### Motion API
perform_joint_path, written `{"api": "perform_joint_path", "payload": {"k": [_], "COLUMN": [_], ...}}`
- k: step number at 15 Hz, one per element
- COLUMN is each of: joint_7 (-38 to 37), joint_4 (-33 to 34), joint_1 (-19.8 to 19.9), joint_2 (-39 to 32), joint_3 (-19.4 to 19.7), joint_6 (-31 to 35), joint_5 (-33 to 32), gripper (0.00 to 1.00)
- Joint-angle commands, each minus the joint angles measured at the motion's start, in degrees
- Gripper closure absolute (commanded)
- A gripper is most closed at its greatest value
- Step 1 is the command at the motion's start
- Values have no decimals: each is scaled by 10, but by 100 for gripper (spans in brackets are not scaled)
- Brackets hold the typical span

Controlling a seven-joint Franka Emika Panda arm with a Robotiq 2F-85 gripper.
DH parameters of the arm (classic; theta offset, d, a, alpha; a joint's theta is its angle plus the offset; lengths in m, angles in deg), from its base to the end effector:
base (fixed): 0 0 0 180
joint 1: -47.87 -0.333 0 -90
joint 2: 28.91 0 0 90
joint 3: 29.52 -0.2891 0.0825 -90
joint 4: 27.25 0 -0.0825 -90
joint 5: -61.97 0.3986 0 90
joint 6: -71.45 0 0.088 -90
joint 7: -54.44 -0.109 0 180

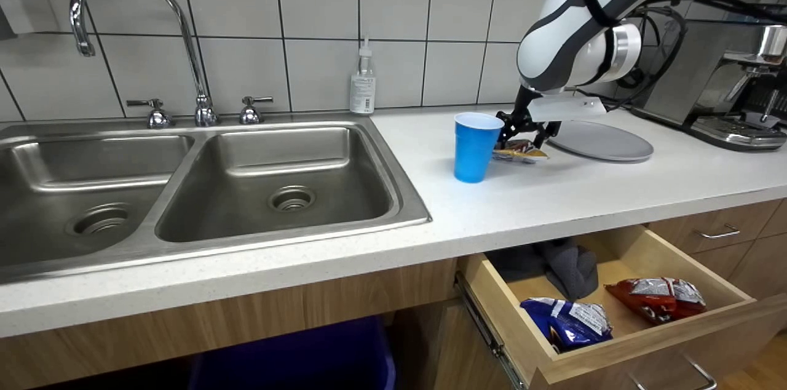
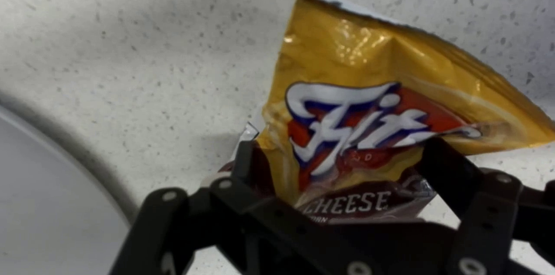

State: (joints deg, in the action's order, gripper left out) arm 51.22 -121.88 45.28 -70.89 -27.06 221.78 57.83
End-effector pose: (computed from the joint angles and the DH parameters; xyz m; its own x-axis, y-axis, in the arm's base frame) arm 0.6998 0.0064 0.1750 0.9709 0.0263 0.2382 0.0111 -0.9978 0.0650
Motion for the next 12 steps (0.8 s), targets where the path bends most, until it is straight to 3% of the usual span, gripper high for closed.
{"api": "perform_joint_path", "payload": {"k": [1, 12], "joint_7": [4, 2], "joint_4": [-45, -162], "joint_1": [-5, -8], "joint_2": [30, 112], "joint_3": [2, 8], "joint_6": [-8, 0], "joint_5": [-6, -16], "gripper": [0, 0]}}
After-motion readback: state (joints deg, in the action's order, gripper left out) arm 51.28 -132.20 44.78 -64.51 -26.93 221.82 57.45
